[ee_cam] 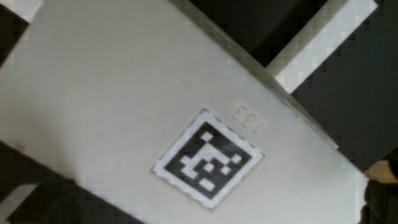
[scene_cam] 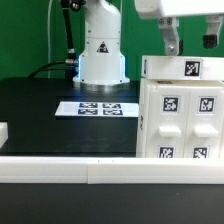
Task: Assemble cabinet
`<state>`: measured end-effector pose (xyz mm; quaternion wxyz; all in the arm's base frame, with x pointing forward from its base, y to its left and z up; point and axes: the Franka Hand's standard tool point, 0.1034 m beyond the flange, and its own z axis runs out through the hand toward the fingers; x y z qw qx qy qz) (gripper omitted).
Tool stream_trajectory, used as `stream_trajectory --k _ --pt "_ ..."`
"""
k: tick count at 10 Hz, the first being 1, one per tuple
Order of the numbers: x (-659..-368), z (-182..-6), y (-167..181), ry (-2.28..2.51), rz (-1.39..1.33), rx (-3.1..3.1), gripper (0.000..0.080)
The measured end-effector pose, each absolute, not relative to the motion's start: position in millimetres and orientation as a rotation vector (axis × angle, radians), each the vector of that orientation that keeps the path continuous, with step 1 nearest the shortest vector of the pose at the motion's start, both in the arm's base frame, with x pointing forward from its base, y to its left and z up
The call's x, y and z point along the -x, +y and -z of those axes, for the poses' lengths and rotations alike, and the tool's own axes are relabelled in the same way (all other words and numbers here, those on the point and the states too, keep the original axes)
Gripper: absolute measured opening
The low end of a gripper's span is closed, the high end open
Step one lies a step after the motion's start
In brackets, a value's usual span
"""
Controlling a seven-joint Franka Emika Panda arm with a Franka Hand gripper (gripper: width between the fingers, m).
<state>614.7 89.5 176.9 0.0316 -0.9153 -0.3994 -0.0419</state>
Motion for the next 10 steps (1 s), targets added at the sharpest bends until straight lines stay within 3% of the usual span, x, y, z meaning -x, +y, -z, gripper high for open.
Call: stream_trajectory --k 7,10 --pt "-611.4 -165.3 85.3 -1.834 0.106 2.506 0.0797" --pt "-609.3 -156.4 83.8 -1.819 0.087 2.509 0.0797"
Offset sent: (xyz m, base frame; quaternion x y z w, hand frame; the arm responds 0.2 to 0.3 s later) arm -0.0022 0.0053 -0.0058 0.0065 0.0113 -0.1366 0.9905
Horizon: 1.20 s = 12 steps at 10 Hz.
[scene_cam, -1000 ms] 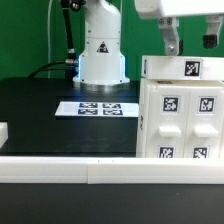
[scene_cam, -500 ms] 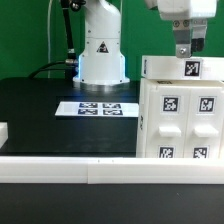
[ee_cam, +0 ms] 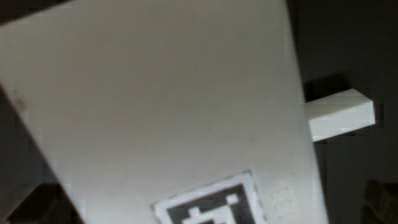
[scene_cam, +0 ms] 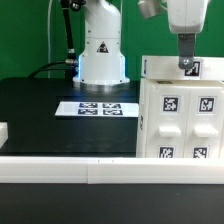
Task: Assemble cabinet
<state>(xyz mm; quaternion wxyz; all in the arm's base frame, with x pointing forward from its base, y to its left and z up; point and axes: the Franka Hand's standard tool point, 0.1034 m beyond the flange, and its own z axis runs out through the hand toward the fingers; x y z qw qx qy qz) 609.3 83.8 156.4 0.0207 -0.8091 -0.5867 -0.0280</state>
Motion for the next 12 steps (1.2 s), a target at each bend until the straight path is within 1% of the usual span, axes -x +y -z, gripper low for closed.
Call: stream_trajectory --k 1,2,3,8,12 --pt "-609.1 -155.5 83.3 -1.817 0.084 2.509 0.0797" --pt "-609.1 -155.1 82.2 -1.815 0.083 2.511 0.0663" --pt "-609.2 -154.9 81.6 -1.813 0.083 2.512 0.0557" --pt "-609.3 -154.9 80.9 -1.757 0.082 2.55 0.0557" --pt "-609.1 -154.6 81.2 -1.411 0.072 2.748 0.0558"
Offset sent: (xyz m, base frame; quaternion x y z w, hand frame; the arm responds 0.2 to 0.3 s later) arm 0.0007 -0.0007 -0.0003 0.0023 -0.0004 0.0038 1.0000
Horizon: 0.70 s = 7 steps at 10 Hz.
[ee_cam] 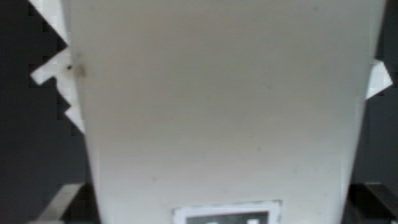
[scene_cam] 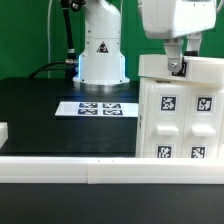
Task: Assemble cabinet
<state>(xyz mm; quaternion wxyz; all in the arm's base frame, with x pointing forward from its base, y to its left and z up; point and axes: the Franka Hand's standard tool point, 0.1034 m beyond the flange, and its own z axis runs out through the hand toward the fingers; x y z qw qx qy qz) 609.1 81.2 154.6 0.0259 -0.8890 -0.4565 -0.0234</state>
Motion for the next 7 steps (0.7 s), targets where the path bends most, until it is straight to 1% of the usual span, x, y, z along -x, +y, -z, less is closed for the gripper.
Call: stream_trajectory --k 7 --pt "-611.8 -153.7 82.4 -0.465 0.088 3.028 0.056"
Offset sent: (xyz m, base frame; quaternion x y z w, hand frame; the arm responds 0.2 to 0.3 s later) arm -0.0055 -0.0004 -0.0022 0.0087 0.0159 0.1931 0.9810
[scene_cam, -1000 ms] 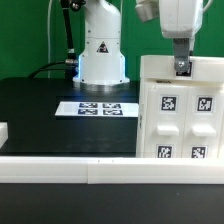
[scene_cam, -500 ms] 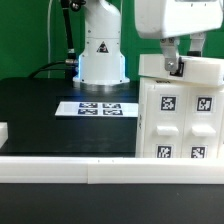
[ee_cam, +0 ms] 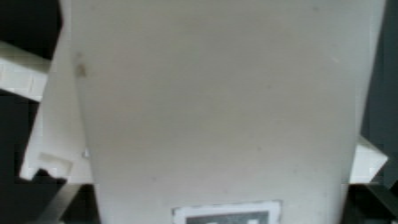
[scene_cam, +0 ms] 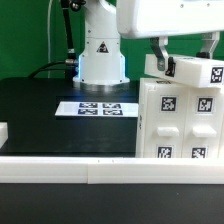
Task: Assemble cabinet
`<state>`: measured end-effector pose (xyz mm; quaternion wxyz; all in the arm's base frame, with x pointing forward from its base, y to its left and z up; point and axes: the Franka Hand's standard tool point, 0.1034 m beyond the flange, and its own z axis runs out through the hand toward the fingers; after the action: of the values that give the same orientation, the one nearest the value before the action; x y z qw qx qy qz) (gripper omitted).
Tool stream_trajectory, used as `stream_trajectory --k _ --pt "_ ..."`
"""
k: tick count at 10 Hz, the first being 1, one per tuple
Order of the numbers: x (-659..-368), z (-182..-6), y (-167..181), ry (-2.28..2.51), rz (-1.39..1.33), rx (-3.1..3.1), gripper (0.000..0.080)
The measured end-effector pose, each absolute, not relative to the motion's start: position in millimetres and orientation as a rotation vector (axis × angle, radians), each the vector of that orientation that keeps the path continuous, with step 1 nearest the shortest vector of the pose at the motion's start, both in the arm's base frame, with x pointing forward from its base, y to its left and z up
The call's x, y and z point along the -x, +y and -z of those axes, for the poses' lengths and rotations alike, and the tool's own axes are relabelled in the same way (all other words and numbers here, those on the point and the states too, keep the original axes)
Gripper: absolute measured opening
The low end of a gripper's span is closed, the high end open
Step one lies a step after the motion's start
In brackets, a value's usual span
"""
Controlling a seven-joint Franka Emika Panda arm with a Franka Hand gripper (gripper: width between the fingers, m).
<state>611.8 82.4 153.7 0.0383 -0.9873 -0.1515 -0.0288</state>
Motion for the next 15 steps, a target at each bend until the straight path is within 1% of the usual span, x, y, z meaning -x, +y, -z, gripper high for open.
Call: stream_trajectory --k 3,4,6,7,15 --pt "-613.1 -153.7 83.0 -0.064 0.083 3.052 0.056" --pt "-614.3 -153.9 82.8 -0.033 0.091 3.049 0.056" --pt "-614.0 -153.8 84.8 0.273 0.075 3.026 0.056" --pt "-614.0 -153.8 85.2 0.33 0.072 3.019 0.056" --pt "-617.3 -152.4 88.2 1.421 0.048 2.634 0.056"
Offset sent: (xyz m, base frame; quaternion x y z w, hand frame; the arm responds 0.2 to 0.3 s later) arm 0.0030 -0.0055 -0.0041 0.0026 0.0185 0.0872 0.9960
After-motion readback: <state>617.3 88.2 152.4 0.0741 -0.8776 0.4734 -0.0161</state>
